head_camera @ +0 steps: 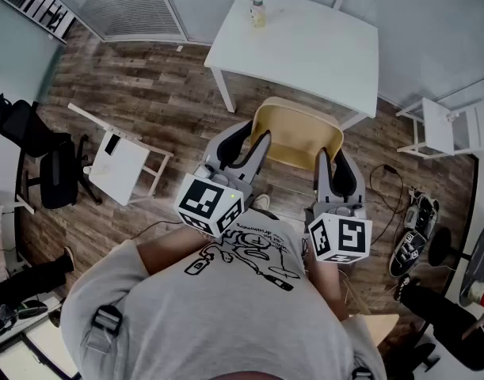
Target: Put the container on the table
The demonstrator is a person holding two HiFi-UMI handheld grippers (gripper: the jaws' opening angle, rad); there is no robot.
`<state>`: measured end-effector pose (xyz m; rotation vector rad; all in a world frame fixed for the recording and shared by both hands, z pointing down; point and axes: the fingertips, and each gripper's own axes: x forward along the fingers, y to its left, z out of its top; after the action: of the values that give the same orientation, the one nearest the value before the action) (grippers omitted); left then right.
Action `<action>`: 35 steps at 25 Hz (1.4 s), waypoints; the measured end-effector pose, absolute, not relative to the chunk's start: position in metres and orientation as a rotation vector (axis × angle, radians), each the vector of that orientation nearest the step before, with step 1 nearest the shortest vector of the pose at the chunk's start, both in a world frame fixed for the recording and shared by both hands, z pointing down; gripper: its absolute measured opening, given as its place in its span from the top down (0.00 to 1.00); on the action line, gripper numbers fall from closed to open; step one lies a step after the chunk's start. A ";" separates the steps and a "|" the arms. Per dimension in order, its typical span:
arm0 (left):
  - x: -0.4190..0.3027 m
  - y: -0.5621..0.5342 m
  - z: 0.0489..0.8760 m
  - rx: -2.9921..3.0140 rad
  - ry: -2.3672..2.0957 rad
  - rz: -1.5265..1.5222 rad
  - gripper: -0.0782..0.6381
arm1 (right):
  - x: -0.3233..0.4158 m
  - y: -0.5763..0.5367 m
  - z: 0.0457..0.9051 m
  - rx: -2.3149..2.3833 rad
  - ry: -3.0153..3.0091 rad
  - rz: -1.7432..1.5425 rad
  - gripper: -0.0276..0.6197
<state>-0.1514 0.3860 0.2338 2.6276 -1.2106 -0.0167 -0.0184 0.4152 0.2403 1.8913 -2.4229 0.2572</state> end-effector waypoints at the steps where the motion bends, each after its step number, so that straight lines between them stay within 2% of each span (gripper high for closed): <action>1: -0.150 0.387 0.235 2.627 -1.208 -0.014 0.74 | -0.017 0.415 0.241 1.893 -2.420 0.258 0.82; 20: -0.142 0.363 0.249 2.593 -1.201 -0.013 0.74 | -0.011 0.390 0.247 1.882 -2.449 0.299 0.82; 35: -0.176 0.217 0.254 2.591 -1.144 -0.022 0.74 | -0.045 0.245 0.252 1.898 -2.409 0.328 0.82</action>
<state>-0.1755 0.2165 0.2542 2.5906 -1.1444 -0.0220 -0.0448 0.2454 0.2517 1.8983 -2.4095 0.3284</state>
